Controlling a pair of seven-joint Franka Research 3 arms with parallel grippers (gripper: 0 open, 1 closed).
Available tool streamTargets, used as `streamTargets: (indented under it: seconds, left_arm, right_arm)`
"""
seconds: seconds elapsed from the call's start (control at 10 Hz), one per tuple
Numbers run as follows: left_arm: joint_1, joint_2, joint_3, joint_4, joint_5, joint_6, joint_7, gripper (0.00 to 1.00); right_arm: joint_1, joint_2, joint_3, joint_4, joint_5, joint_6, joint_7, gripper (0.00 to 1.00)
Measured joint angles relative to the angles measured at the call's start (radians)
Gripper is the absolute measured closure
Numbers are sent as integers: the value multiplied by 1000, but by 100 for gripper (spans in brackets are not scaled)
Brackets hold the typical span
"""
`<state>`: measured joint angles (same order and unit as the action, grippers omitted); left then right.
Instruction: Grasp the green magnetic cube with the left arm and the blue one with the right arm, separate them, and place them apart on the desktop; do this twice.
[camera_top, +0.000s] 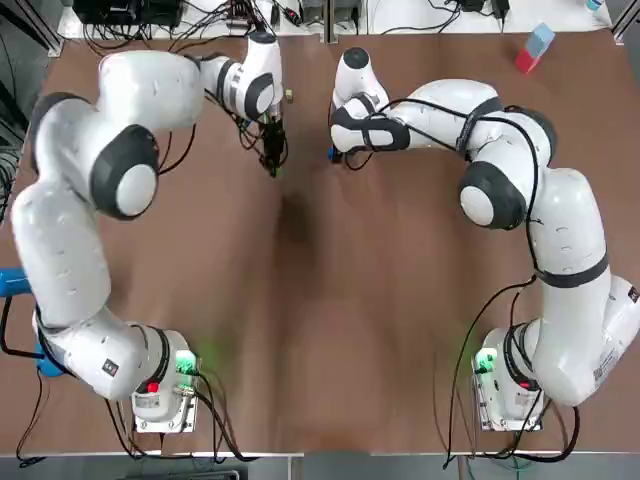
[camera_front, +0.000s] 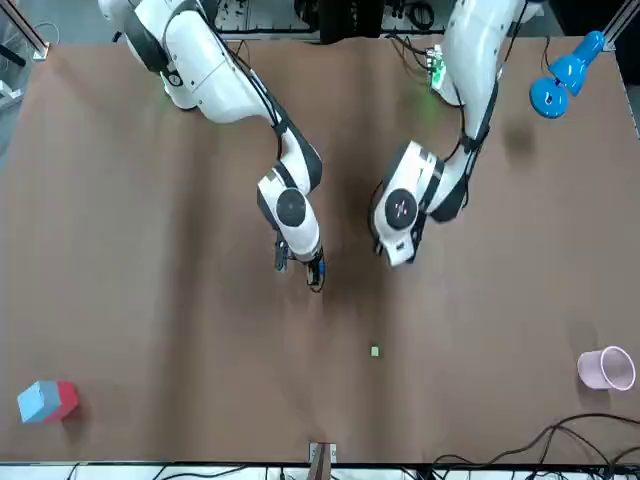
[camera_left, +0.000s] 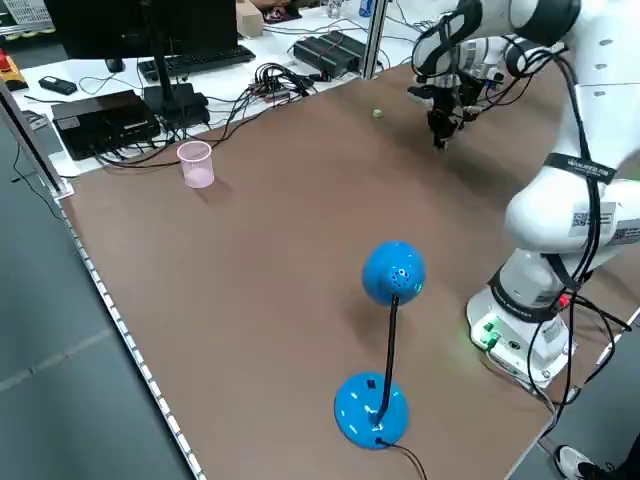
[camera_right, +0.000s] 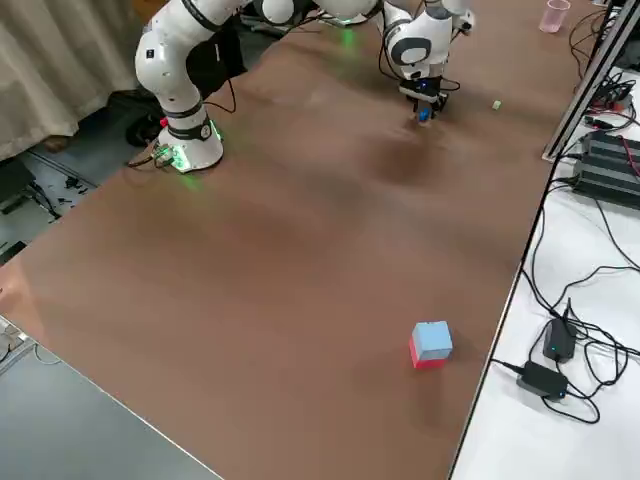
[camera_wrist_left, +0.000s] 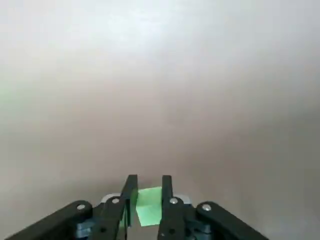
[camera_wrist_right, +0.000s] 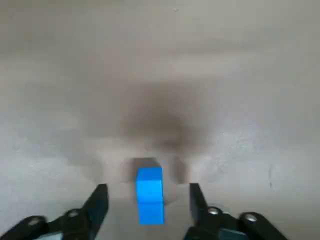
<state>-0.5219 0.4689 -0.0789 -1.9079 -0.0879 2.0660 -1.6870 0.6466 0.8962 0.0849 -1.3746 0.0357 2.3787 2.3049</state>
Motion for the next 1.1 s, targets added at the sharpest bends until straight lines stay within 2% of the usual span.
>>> streamTargets:
  seconds: [0.1, 0.3, 0.5, 0.6, 0.9, 1.0, 1.1]
  left_arm:
    - [-19, -39, -12, -71, 5, -46, 9, 77]
    - [-90, -85, -66, -161, 10, -166, -1, 77]
    - [-109, -122, -178, -183, 10, -323, -15, 77]
    - [-110, -131, -222, -193, -2, -367, -23, 77]
    - [-109, -132, -291, -228, -26, -389, -53, 77]
    - [-109, -132, -320, -230, -26, -406, -69, 74]
    - [-110, -132, -340, -230, -26, -422, -81, 60]
  right_arm:
    - [-1, 0, -1, 0, 0, 0, 0, 17]
    - [-3, 0, -3, -3, 0, -2, 0, 19]
    - [-9, 0, -4, -11, 0, -2, -2, 21]
    - [-12, 0, -5, -12, 0, -3, -5, 21]
    - [-19, -2, -6, -12, -1, -19, -21, 21]
    - [-23, -3, -6, -12, -1, -21, -22, 21]
    - [-25, -4, -6, -12, -2, -22, -25, 21]
